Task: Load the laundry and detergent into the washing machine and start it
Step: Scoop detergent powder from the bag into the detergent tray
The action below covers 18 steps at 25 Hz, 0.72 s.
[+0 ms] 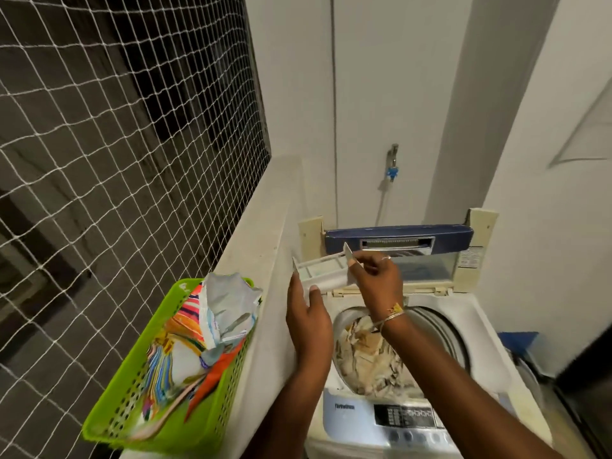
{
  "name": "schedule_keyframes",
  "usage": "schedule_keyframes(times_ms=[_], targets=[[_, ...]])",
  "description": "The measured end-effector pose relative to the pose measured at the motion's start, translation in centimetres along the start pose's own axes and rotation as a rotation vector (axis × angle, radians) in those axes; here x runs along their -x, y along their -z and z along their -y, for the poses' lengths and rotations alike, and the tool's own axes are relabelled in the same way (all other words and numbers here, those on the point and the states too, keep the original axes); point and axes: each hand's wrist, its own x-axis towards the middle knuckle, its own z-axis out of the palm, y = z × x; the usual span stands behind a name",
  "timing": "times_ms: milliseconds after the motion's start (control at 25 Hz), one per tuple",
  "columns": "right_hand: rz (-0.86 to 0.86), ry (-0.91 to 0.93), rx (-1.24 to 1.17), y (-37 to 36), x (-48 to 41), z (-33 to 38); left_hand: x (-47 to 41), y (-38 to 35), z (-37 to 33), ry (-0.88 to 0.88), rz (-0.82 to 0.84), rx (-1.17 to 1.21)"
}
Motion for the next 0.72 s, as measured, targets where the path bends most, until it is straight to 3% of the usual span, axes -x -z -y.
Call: schedule_keyframes(times_ms=[360, 720], targets=[[-0.225, -0.026, 0.009, 7.4, 5.8, 0.1, 5.8, -1.5, 1.0, 0.025, 0.212, -0.023], [-0.313, -0.021, -0.071, 13.8, 6.6, -1.7, 8.9, -5.7, 0.9, 0.066, 0.262, -0.080]])
